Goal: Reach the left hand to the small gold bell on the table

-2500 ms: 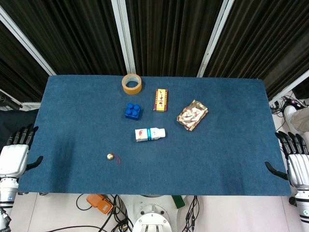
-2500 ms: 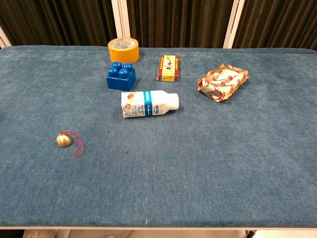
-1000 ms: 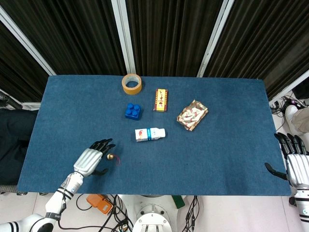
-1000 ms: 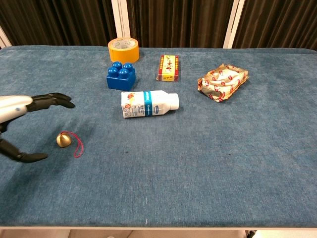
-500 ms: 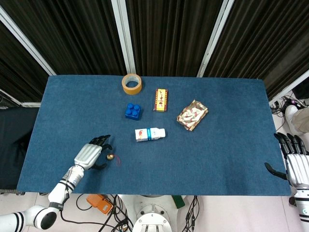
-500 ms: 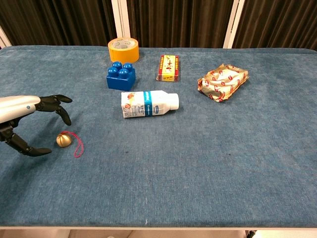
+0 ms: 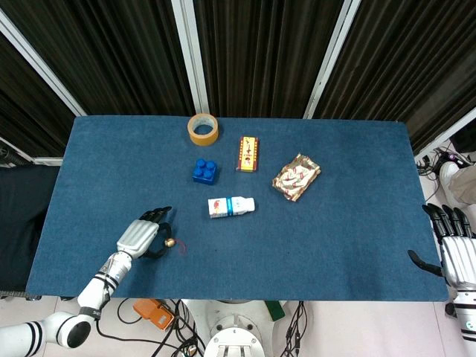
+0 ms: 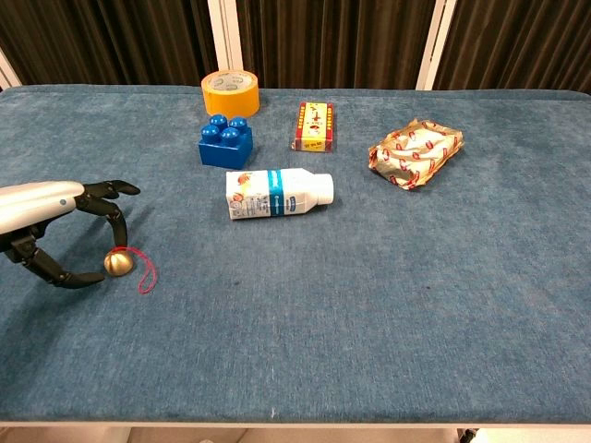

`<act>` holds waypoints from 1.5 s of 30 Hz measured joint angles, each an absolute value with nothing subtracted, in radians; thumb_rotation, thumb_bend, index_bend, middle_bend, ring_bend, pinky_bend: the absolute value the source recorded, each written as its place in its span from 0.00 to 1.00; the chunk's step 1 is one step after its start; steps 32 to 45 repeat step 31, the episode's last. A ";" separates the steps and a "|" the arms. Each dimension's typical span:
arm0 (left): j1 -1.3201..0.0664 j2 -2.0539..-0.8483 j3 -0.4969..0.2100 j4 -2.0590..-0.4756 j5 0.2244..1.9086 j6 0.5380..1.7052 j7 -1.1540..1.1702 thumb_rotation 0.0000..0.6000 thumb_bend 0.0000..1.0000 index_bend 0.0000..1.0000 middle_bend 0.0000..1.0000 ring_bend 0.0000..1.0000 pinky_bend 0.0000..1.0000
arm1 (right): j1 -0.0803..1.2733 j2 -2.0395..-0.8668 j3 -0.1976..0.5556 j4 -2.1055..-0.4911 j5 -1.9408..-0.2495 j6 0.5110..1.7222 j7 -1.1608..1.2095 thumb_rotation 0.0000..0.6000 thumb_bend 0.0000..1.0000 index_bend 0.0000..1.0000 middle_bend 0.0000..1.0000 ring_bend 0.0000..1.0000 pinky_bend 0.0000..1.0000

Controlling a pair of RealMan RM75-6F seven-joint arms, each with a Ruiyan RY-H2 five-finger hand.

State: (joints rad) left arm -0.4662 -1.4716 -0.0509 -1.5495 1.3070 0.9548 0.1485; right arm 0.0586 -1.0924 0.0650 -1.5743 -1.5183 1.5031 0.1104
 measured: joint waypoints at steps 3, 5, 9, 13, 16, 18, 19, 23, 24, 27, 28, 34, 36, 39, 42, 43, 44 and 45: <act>-0.468 -1.476 -0.048 -1.546 1.307 0.957 0.146 1.00 0.39 0.53 0.04 0.00 0.10 | 0.059 -1.092 0.065 -1.575 -1.517 1.502 0.109 1.00 0.33 0.15 0.16 0.10 0.01; -0.469 -1.480 -0.044 -1.542 1.303 0.958 0.157 1.00 0.43 0.55 0.05 0.00 0.10 | 0.059 -1.093 0.066 -1.576 -1.516 1.502 0.109 1.00 0.33 0.15 0.16 0.10 0.01; -0.474 -1.486 -0.041 -1.541 1.289 0.952 0.162 1.00 0.45 0.56 0.06 0.00 0.10 | 0.059 -1.093 0.066 -1.576 -1.517 1.503 0.110 1.00 0.33 0.15 0.16 0.10 0.01; -0.477 -1.471 -0.047 -1.562 1.287 0.961 0.169 1.00 0.46 0.56 0.06 0.00 0.10 | 0.058 -1.092 0.066 -1.575 -1.518 1.505 0.113 1.00 0.33 0.15 0.16 0.10 0.01; -0.483 -1.438 -0.057 -1.603 1.287 0.971 0.184 1.00 0.46 0.56 0.06 0.00 0.10 | 0.059 -1.092 0.066 -1.575 -1.520 1.505 0.114 1.00 0.33 0.15 0.16 0.10 0.01; -0.488 -1.402 -0.068 -1.646 1.283 0.977 0.198 1.00 0.45 0.56 0.06 0.00 0.10 | 0.058 -1.092 0.064 -1.575 -1.522 1.505 0.114 1.00 0.33 0.15 0.16 0.10 0.01; -0.491 -1.383 -0.074 -1.668 1.280 0.978 0.206 1.00 0.45 0.56 0.06 0.00 0.10 | 0.058 -1.092 0.063 -1.575 -1.523 1.505 0.115 1.00 0.33 0.15 0.16 0.10 0.01; -0.511 -1.268 -0.111 -1.786 1.254 0.984 0.247 1.00 0.45 0.56 0.06 0.00 0.10 | 0.056 -1.092 0.065 -1.575 -1.522 1.509 0.123 1.00 0.33 0.15 0.16 0.10 0.01; -0.515 -1.239 -0.121 -1.813 1.246 0.986 0.258 1.00 0.45 0.56 0.06 0.00 0.10 | 0.056 -1.092 0.065 -1.575 -1.522 1.510 0.123 1.00 0.33 0.15 0.16 0.10 0.01; -0.532 -1.139 -0.153 -1.901 1.206 0.997 0.316 1.00 0.45 0.56 0.06 0.00 0.10 | 0.055 -1.093 0.063 -1.573 -1.525 1.511 0.120 1.00 0.33 0.15 0.16 0.10 0.01; -0.537 -1.111 -0.162 -1.927 1.192 1.002 0.341 1.00 0.45 0.56 0.06 0.00 0.10 | 0.055 -1.094 0.063 -1.573 -1.526 1.512 0.119 1.00 0.33 0.15 0.16 0.10 0.01; -0.558 -1.032 -0.190 -2.010 1.135 1.019 0.426 1.00 0.45 0.56 0.06 0.00 0.10 | 0.055 -1.094 0.062 -1.573 -1.527 1.513 0.118 1.00 0.33 0.15 0.16 0.10 0.01; -0.558 -1.032 -0.190 -2.010 1.135 1.019 0.426 1.00 0.45 0.56 0.06 0.00 0.10 | 0.055 -1.094 0.062 -1.573 -1.527 1.513 0.118 1.00 0.33 0.15 0.16 0.10 0.01; -0.558 -1.032 -0.190 -2.010 1.135 1.019 0.426 1.00 0.45 0.56 0.06 0.00 0.10 | 0.055 -1.094 0.062 -1.573 -1.527 1.513 0.118 1.00 0.33 0.15 0.16 0.10 0.01; -0.558 -1.032 -0.190 -2.010 1.135 1.019 0.426 1.00 0.45 0.56 0.06 0.00 0.10 | 0.055 -1.094 0.062 -1.573 -1.527 1.513 0.118 1.00 0.33 0.15 0.16 0.10 0.01; -0.558 -1.032 -0.190 -2.010 1.135 1.019 0.426 1.00 0.45 0.56 0.06 0.00 0.10 | 0.055 -1.094 0.062 -1.573 -1.527 1.513 0.118 1.00 0.33 0.15 0.16 0.10 0.01; -0.558 -1.032 -0.190 -2.010 1.135 1.019 0.426 1.00 0.45 0.56 0.06 0.00 0.10 | 0.055 -1.094 0.062 -1.573 -1.527 1.513 0.118 1.00 0.33 0.15 0.16 0.10 0.01; -0.558 -1.032 -0.190 -2.010 1.135 1.019 0.426 1.00 0.45 0.56 0.06 0.00 0.10 | 0.055 -1.094 0.062 -1.573 -1.527 1.513 0.118 1.00 0.33 0.15 0.16 0.10 0.01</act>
